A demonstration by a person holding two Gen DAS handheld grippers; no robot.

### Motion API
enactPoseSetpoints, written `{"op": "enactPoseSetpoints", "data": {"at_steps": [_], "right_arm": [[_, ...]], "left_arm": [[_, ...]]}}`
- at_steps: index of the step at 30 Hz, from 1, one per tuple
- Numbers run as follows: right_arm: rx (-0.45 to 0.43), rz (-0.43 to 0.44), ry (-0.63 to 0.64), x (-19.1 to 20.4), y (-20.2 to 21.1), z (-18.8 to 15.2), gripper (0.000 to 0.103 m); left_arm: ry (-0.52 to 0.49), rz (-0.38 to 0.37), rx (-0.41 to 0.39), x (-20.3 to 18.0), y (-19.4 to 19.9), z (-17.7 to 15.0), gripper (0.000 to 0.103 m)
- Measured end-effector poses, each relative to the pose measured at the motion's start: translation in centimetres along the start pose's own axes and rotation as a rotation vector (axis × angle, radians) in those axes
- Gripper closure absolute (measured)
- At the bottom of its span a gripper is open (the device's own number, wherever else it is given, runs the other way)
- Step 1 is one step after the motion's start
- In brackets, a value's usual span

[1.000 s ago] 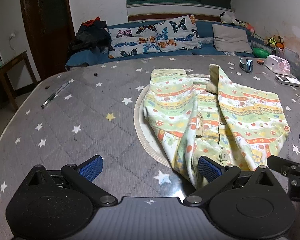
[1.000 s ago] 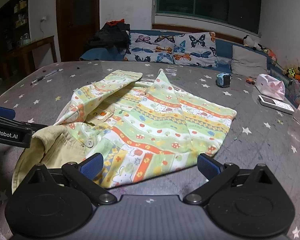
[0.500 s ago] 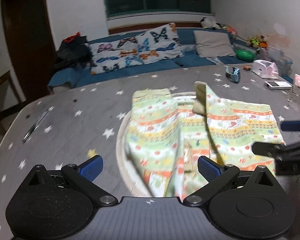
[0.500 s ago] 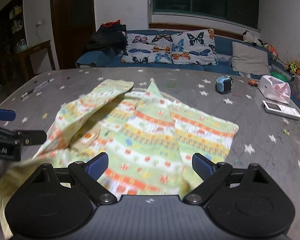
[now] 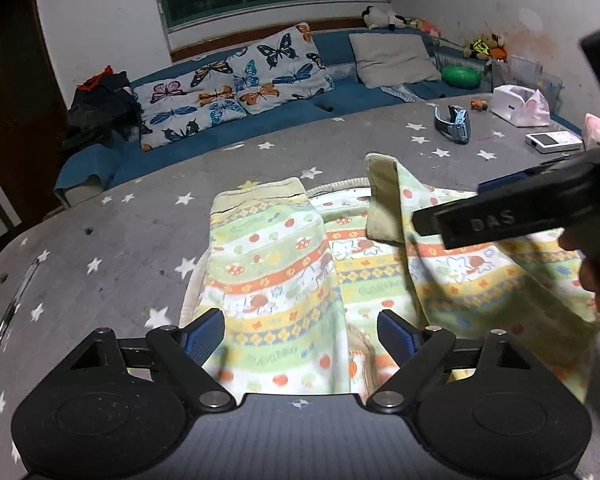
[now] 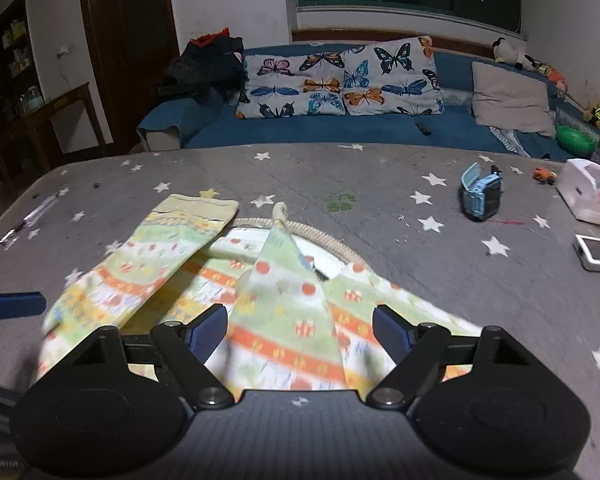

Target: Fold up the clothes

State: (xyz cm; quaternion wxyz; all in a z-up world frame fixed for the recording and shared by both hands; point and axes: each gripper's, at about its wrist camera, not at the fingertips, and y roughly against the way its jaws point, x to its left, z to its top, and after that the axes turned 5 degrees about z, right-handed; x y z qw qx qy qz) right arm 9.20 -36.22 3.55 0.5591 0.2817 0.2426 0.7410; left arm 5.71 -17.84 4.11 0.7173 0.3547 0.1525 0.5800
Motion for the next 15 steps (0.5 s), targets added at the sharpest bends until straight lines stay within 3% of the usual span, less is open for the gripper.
{"op": "enactPoseSetpoints", "data": {"at_steps": [5,8,10,12,15], "right_arm": [[0.029,0.025,-0.029,-0.8,-2.9,0.9,0.036],[0.043,0.039,-0.045,-1.2,-3.8,1.1,0.046],[0.048,0.060,-0.064,-1.5,-4.2,1.1,0.058],[0.040,0.073,-0.079,-1.6,-3.9,1.0,0.073],[0.016,0.082,-0.099,-1.7,-3.1,0.9,0.089]], "left_arm": [[-0.009,0.008,0.023,0.0,-1.8,0.8,0.034],[0.011,0.006,0.048,0.5,-2.6,0.9,0.056],[0.022,-0.003,0.061,0.9,-2.8,0.7,0.076],[0.038,-0.003,0.064,1.3,-2.8,0.4,0.089],[0.086,0.001,0.061,2.4,-2.5,0.0,0.098]]}}
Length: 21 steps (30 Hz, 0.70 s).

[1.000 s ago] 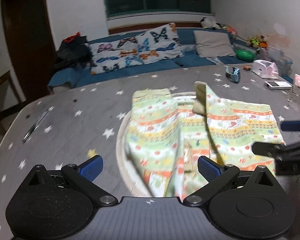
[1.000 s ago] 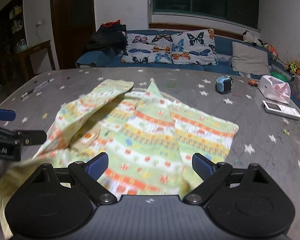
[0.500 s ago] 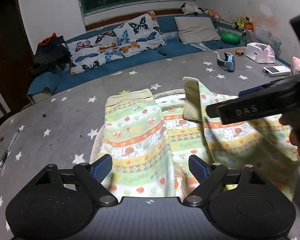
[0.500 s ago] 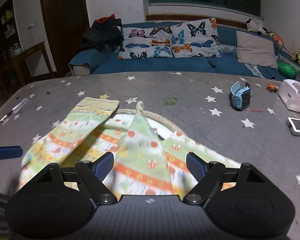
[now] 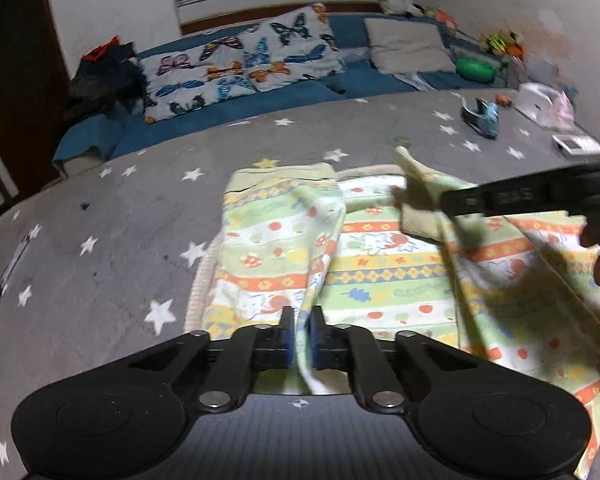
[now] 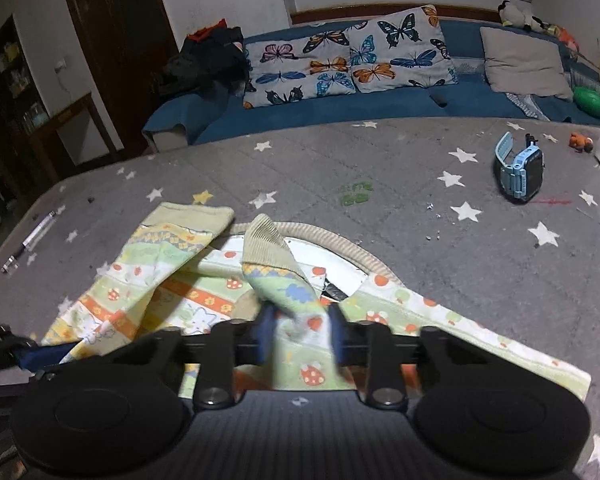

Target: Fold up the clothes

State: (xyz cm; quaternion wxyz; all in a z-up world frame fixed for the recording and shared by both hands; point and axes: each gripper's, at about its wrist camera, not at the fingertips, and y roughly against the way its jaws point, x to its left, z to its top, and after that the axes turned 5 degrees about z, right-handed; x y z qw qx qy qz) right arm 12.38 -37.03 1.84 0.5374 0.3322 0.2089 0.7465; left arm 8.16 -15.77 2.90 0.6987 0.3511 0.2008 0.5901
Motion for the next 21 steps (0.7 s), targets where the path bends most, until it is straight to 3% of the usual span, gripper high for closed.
{"op": "enactPoseSetpoints", "data": {"at_steps": [7,17,21], "right_arm": [[-0.075,-0.018,-0.031,-0.6,3.8,-0.4,0.096],[-0.227,-0.069,-0.131,-4.2,13.0,-3.1,0.098],[-0.285,-0.097,-0.181,-5.7,16.3,-4.8,0.099]], "left_arm": [[0.138,0.033,-0.044,3.5,3.0,-1.3,0.100],[0.259,0.118,-0.047,8.7,7.9,-6.6,0.102],[0.301,0.051,-0.049,9.3,9.2,-7.6,0.102]]}}
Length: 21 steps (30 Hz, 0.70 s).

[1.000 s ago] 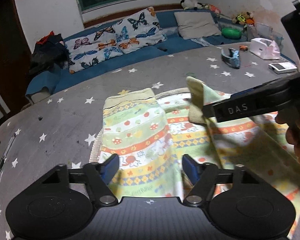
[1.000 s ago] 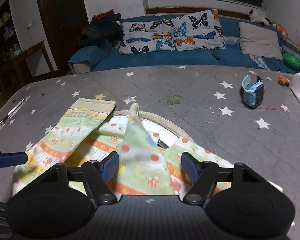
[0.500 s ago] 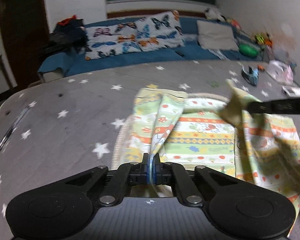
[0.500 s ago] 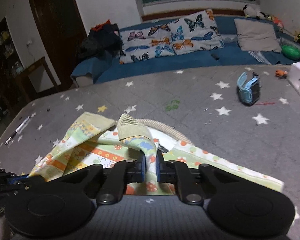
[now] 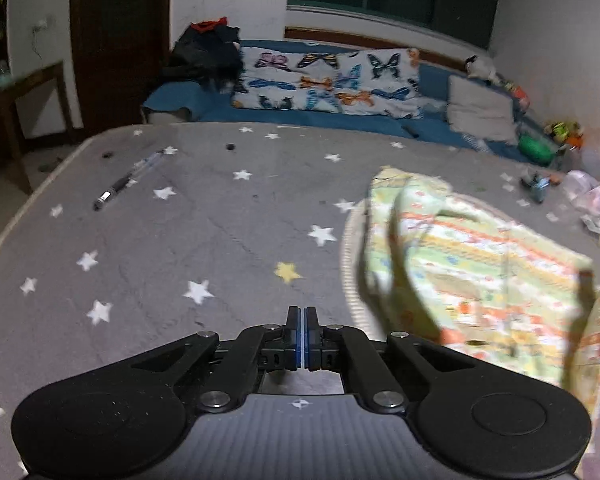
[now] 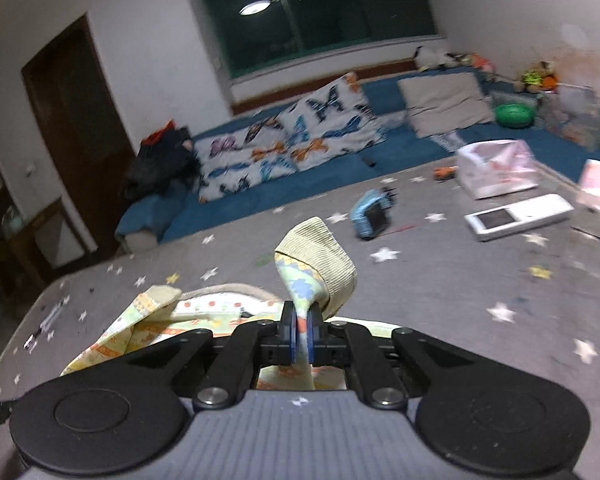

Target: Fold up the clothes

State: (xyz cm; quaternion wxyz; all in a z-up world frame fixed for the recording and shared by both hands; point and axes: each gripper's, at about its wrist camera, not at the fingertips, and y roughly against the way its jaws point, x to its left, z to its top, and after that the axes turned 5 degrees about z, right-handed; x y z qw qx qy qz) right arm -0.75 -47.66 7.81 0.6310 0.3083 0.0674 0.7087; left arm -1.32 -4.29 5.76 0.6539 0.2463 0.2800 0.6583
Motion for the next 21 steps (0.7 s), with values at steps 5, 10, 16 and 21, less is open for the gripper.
{"op": "enactPoseSetpoints", "data": {"at_steps": [5,10,16,21], "right_arm": [[-0.032,-0.049,-0.056,-2.8,3.2,-1.3,0.099],[-0.010,-0.102,-0.104,-5.5,5.0,-3.6,0.099],[0.033,-0.156,-0.166,-8.1,5.5,-6.4,0.099],[0.046,-0.176,-0.170,-8.8,5.7,-7.6,0.099]], "left_arm": [[-0.056,-0.047,-0.029,-2.7,0.7,1.1,0.085],[-0.150,-0.053,-0.053,-6.6,-1.3,2.2,0.060],[-0.259,0.006,-0.029,-9.6,-5.4,2.7,0.061],[-0.253,0.027,-0.011,-9.1,-6.8,2.4,0.098]]}}
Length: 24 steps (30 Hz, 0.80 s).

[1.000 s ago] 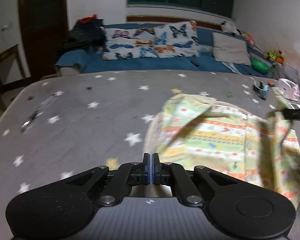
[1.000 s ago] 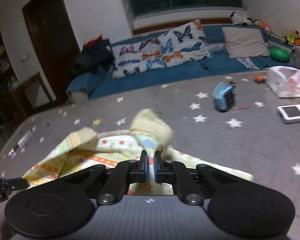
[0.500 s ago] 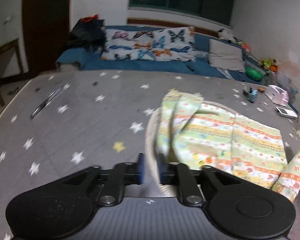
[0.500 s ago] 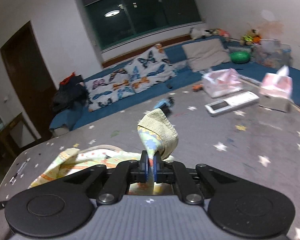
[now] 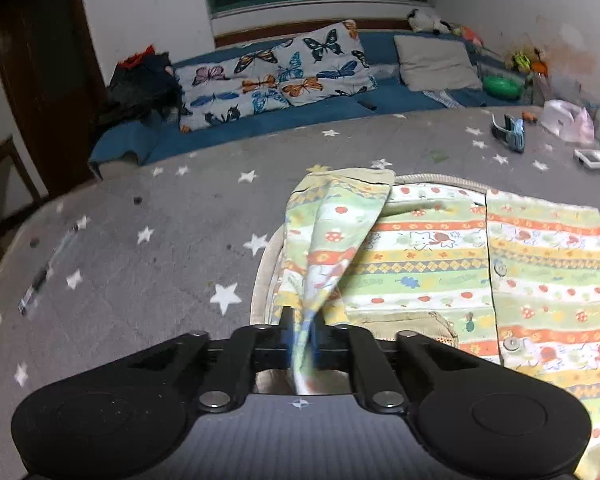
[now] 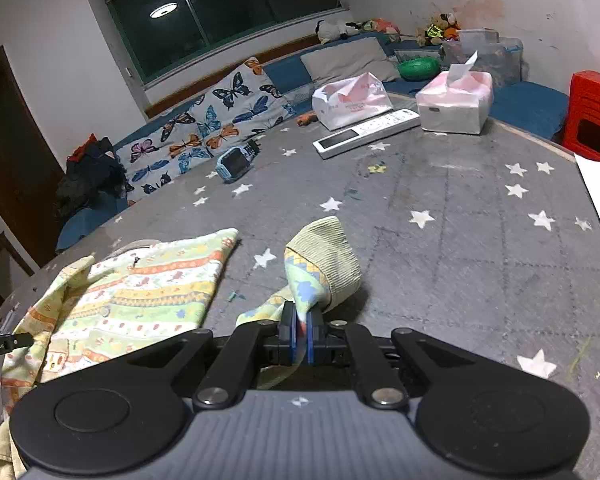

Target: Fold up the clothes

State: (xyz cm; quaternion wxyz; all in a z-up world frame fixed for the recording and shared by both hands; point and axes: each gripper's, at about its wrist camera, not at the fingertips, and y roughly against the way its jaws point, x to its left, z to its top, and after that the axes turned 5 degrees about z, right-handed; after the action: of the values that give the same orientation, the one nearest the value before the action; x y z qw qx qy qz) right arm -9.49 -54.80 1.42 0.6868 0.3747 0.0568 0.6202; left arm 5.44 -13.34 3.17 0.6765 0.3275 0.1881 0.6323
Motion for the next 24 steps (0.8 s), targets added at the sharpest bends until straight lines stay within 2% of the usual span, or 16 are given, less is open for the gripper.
{"op": "enactPoseSetpoints", "data": {"at_steps": [1,8,13,18,22,24], "right_arm": [[-0.001,-0.003,0.001,-0.1,0.0,-0.1,0.099],[-0.010,-0.030,-0.005,-0.8,-0.1,0.4,0.099],[-0.019,-0.046,0.003,-1.2,0.3,0.9,0.099],[-0.023,-0.073,0.013,-1.8,0.9,1.1,0.099],[0.011,-0.099,0.008,-2.5,0.7,0.9,0.098],[0.020,-0.122,0.013,-2.7,0.8,0.8,0.089]], "left_arm": [[0.024,-0.006,-0.002,0.5,0.2,-0.2,0.101],[0.137,0.016,0.002,4.6,3.6,-2.4,0.102],[0.211,0.014,0.030,6.7,7.1,-5.9,0.102],[0.257,-0.007,0.084,7.3,9.8,-10.2,0.102],[0.257,-0.007,0.103,6.9,10.7,-11.8,0.102],[0.251,-0.012,0.106,6.5,11.2,-12.0,0.102]]}}
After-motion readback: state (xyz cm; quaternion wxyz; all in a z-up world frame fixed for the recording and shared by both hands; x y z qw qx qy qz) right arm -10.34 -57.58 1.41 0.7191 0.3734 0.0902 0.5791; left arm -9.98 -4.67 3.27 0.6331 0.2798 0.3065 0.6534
